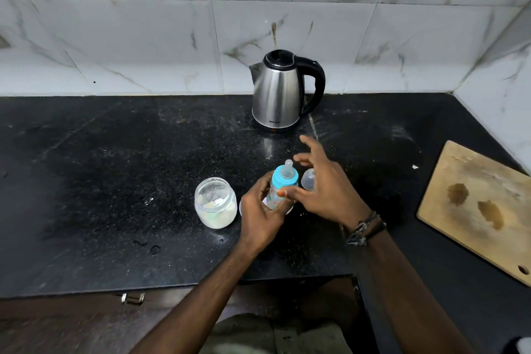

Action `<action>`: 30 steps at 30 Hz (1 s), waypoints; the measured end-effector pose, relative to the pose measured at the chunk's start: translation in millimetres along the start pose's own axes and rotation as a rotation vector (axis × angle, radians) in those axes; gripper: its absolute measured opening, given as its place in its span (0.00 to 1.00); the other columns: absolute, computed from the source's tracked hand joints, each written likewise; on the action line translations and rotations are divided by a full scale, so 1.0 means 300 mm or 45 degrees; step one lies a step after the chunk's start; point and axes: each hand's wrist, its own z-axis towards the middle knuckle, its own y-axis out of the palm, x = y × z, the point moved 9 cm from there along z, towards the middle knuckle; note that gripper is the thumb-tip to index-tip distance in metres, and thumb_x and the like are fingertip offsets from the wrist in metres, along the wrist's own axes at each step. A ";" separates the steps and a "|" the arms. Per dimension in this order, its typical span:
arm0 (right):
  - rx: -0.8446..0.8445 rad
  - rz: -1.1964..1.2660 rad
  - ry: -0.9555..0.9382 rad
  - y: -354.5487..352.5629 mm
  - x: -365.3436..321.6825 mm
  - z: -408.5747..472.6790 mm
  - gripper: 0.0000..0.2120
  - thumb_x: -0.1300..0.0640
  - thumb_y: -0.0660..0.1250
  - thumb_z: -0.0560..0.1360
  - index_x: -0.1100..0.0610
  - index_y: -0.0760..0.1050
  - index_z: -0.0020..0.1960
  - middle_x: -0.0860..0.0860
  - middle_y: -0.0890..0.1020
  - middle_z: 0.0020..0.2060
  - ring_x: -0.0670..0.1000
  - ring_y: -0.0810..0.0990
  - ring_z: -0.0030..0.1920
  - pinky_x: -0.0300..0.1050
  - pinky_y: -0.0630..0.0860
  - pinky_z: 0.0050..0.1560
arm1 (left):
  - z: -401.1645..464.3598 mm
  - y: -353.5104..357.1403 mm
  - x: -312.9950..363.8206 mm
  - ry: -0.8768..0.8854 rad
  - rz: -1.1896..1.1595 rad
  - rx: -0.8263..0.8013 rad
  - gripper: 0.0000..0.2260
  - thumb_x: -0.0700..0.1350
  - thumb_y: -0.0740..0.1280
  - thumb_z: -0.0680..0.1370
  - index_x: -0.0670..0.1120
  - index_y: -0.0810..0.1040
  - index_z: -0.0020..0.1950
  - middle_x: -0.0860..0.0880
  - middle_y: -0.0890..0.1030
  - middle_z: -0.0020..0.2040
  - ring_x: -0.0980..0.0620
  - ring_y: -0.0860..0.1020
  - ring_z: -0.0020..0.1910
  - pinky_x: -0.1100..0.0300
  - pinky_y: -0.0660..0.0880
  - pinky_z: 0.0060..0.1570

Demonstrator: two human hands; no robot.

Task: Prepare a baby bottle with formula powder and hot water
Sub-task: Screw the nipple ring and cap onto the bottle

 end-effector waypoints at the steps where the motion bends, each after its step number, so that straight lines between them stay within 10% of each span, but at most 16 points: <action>1: -0.092 0.116 -0.001 0.019 0.008 0.005 0.50 0.48 0.78 0.67 0.45 0.49 0.78 0.46 0.76 0.68 0.48 0.73 0.69 0.53 0.69 0.70 | 0.001 0.004 0.008 0.005 -0.002 -0.020 0.22 0.36 0.77 0.72 0.49 0.80 0.64 0.55 0.86 0.56 0.59 0.84 0.56 0.68 0.76 0.55; 5: -0.203 0.389 -0.067 0.076 0.014 0.021 0.45 0.59 0.74 0.70 0.41 0.52 0.77 0.42 0.80 0.64 0.43 0.76 0.66 0.56 0.71 0.70 | -0.007 0.007 0.023 0.022 0.025 -0.038 0.22 0.41 0.77 0.71 0.56 0.79 0.63 0.61 0.86 0.57 0.60 0.83 0.58 0.66 0.76 0.58; 11: 0.191 0.292 -0.073 0.018 -0.019 -0.012 0.43 0.56 0.79 0.66 0.49 0.61 0.74 0.43 0.84 0.57 0.44 0.80 0.61 0.36 0.71 0.63 | -0.001 -0.009 0.007 0.050 0.020 0.090 0.22 0.33 0.73 0.73 0.44 0.80 0.67 0.54 0.86 0.59 0.56 0.83 0.60 0.63 0.77 0.60; 19: 0.497 0.143 -0.142 0.023 -0.080 -0.051 0.32 0.51 0.78 0.66 0.51 0.69 0.66 0.45 0.85 0.52 0.50 0.85 0.50 0.57 0.76 0.57 | -0.009 -0.027 -0.001 0.096 0.057 0.196 0.20 0.31 0.72 0.76 0.42 0.79 0.67 0.51 0.86 0.58 0.53 0.84 0.59 0.56 0.80 0.59; 23: 0.043 0.503 -0.052 0.057 -0.018 0.013 0.37 0.55 0.79 0.68 0.47 0.64 0.71 0.46 0.84 0.57 0.42 0.81 0.58 0.43 0.74 0.62 | 0.006 -0.013 -0.009 -0.015 -0.045 0.079 0.22 0.36 0.74 0.72 0.44 0.80 0.66 0.51 0.87 0.58 0.54 0.84 0.59 0.58 0.80 0.59; 30: -0.250 0.809 -0.099 0.095 0.014 0.054 0.36 0.62 0.74 0.69 0.54 0.64 0.73 0.53 0.84 0.57 0.54 0.80 0.62 0.61 0.74 0.66 | 0.004 0.002 0.001 -0.037 -0.047 0.007 0.24 0.37 0.80 0.71 0.47 0.80 0.66 0.57 0.87 0.56 0.58 0.84 0.58 0.62 0.79 0.58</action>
